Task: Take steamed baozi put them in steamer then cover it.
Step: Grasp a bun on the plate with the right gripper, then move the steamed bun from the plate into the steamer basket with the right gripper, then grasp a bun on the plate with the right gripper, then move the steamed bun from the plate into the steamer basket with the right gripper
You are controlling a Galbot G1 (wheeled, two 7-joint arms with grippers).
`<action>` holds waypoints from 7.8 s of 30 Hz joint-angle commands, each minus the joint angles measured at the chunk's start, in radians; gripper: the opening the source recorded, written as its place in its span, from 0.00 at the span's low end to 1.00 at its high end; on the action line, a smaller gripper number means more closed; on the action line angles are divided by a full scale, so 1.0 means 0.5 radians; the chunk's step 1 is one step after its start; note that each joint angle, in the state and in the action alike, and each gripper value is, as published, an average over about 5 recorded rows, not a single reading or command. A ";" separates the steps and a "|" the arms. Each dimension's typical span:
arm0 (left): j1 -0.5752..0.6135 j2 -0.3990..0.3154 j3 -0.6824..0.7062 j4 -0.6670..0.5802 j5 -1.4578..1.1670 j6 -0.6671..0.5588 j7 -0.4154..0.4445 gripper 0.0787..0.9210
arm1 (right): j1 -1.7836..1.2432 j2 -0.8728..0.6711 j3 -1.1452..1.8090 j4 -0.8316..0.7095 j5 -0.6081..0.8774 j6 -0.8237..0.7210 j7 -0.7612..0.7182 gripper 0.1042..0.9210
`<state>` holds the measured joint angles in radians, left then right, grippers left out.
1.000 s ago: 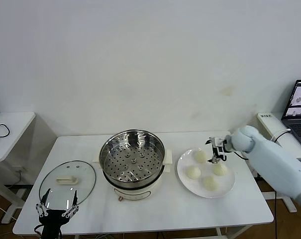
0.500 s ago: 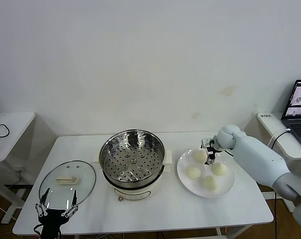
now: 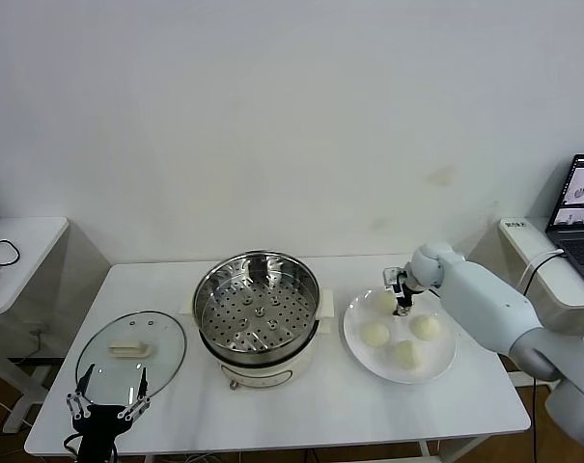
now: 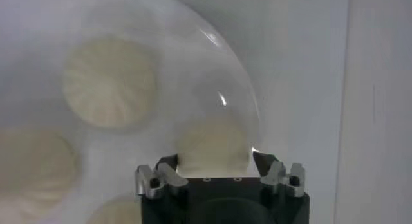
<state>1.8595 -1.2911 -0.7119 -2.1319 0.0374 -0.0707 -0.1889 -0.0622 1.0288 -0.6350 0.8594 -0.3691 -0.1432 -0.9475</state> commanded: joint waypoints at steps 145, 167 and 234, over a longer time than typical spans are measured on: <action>-0.012 0.062 -0.085 -0.038 -0.040 0.034 -0.004 0.88 | 0.129 -0.511 -0.550 0.997 0.546 -0.399 -0.110 0.88; -0.039 0.063 -0.097 -0.002 -0.043 0.029 -0.009 0.88 | 0.075 -0.227 -0.524 0.638 0.468 -0.365 -0.037 0.83; -0.056 0.050 -0.086 -0.019 0.018 0.025 -0.030 0.88 | 0.861 0.938 -1.086 0.620 1.674 -1.135 0.301 0.67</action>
<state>1.8297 -1.2667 -0.7509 -2.1433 0.0434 -0.0569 -0.2034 0.4442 1.3684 -1.1775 1.2578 0.4578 -0.6790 -0.8254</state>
